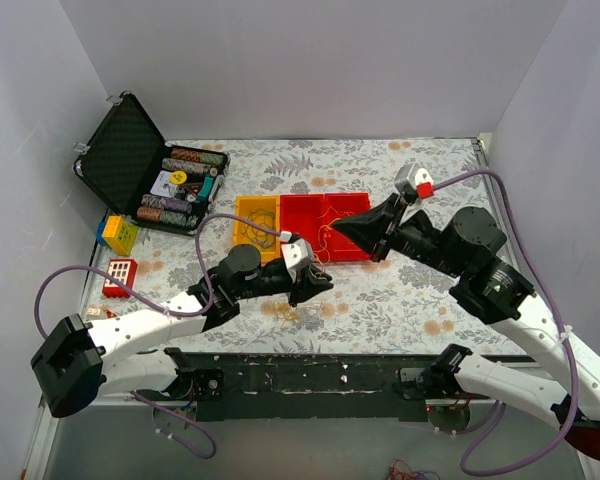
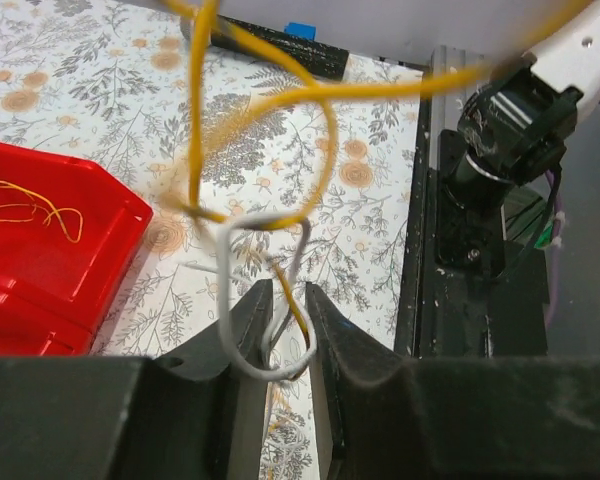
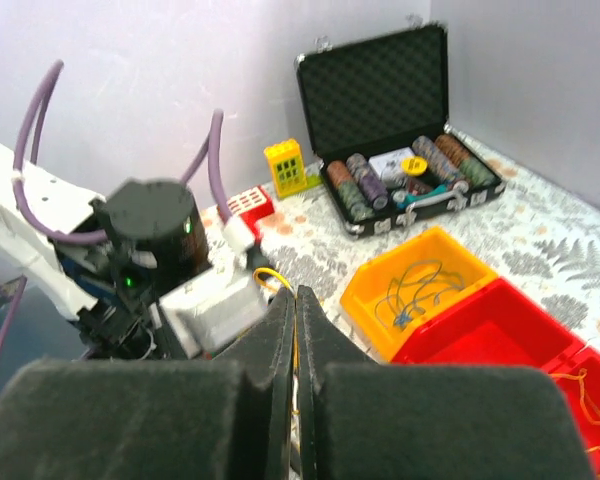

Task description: Untangle the cables

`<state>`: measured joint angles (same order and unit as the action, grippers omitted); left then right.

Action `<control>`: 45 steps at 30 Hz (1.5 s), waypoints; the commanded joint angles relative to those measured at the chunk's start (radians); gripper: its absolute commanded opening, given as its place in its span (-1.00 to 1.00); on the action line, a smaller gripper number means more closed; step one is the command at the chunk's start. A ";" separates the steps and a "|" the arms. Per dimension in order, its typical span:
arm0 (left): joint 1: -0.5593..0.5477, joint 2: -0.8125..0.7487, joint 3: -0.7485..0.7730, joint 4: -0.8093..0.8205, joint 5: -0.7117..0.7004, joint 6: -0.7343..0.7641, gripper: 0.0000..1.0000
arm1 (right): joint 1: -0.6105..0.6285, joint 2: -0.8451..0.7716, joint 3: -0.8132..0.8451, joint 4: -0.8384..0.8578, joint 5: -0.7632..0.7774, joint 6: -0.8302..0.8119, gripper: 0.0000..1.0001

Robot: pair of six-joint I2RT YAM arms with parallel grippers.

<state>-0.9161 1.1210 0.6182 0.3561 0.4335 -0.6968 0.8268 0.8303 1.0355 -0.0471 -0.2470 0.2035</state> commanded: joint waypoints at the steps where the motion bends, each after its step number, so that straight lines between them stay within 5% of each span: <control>1: -0.032 -0.010 -0.054 0.030 0.013 0.106 -0.63 | 0.005 0.009 0.135 -0.008 0.075 -0.055 -0.97; 29: -0.079 -0.076 -0.296 0.024 0.073 0.473 -0.68 | 0.005 0.138 0.601 -0.128 0.241 -0.256 -0.97; 45: -0.079 -0.098 -0.339 -0.022 0.100 0.576 -0.69 | 0.005 0.233 0.850 -0.217 0.475 -0.452 -0.97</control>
<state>-0.9909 1.0492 0.2890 0.3523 0.5133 -0.1543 0.8272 1.0538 1.8320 -0.2703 0.1261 -0.1658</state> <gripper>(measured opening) 0.155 0.024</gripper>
